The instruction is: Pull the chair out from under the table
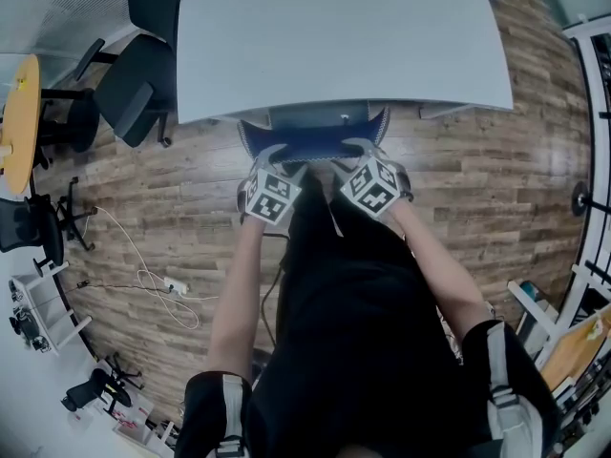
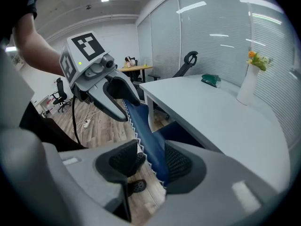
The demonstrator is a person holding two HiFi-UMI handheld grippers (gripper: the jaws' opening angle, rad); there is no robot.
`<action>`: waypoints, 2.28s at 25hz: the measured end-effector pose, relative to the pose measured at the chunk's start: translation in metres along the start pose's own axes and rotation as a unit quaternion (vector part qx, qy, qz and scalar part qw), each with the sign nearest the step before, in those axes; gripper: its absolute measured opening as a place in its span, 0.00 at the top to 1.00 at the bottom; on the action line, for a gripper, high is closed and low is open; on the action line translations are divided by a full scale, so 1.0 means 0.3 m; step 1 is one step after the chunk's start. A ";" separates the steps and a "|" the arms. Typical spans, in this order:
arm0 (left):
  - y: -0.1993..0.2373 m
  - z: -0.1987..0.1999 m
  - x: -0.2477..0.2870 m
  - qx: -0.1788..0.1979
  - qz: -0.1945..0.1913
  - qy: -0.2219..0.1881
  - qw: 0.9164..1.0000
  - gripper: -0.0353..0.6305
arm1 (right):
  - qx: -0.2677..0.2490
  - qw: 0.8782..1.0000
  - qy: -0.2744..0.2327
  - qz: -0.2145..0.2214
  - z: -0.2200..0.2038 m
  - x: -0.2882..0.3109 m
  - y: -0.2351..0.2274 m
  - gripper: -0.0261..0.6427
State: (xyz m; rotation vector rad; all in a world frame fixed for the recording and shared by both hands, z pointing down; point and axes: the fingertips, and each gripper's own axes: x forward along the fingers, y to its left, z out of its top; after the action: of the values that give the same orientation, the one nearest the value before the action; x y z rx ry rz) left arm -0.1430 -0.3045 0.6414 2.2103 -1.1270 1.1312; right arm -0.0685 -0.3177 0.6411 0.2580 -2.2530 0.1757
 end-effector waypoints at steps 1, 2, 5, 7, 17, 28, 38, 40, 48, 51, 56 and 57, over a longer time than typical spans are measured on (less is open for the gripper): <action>0.002 -0.002 0.002 -0.003 0.003 0.002 1.000 0.60 | -0.002 1.000 0.000 -0.004 -0.001 0.003 0.000 0.69; 0.004 -0.004 0.003 -0.006 0.006 0.003 1.000 0.60 | -0.005 1.000 -0.002 -0.008 0.000 0.006 -0.001 0.69; 0.008 -0.006 0.004 -0.008 0.012 0.002 1.000 0.60 | -0.015 1.000 -0.006 -0.016 0.000 0.009 -0.001 0.69; 0.003 -0.007 0.004 -0.006 0.014 0.003 1.000 0.60 | -0.020 1.000 -0.005 -0.014 -0.004 0.007 -0.001 0.70; 0.006 -0.018 0.010 0.028 0.045 0.009 0.999 0.61 | -0.052 0.997 -0.003 -0.049 -0.012 0.017 0.003 0.70; -0.051 -0.068 -0.012 0.025 0.027 0.009 0.999 0.63 | -0.037 0.998 0.040 -0.009 -0.051 0.012 0.070 0.73; -0.143 -0.177 -0.042 0.018 -0.007 0.035 0.999 0.66 | -0.003 0.997 0.069 -0.019 -0.116 0.017 0.197 0.73; -0.160 -0.194 -0.045 0.022 -0.011 0.038 0.999 0.66 | 0.006 0.997 0.075 -0.021 -0.129 0.017 0.221 0.73; -0.241 -0.278 -0.077 0.077 -0.033 0.063 0.994 0.69 | 0.020 0.994 0.102 -0.016 -0.181 0.013 0.339 0.74; -0.281 -0.335 -0.088 0.090 -0.046 0.070 0.992 0.71 | 0.018 0.993 0.113 -0.013 -0.212 0.017 0.400 0.74; -0.356 -0.411 -0.114 0.100 -0.067 0.077 0.990 0.73 | 0.015 0.992 0.126 -0.017 -0.263 0.018 0.495 0.75; -0.365 -0.420 -0.121 0.103 -0.068 0.077 0.989 0.73 | 0.015 0.992 0.126 -0.018 -0.268 0.015 0.509 0.75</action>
State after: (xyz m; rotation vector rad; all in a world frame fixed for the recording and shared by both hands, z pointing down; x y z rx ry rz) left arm -0.1272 -0.1404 0.6858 2.2662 -0.8156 1.3839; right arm -0.0491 -0.1532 0.6897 0.2766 -1.9942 0.2098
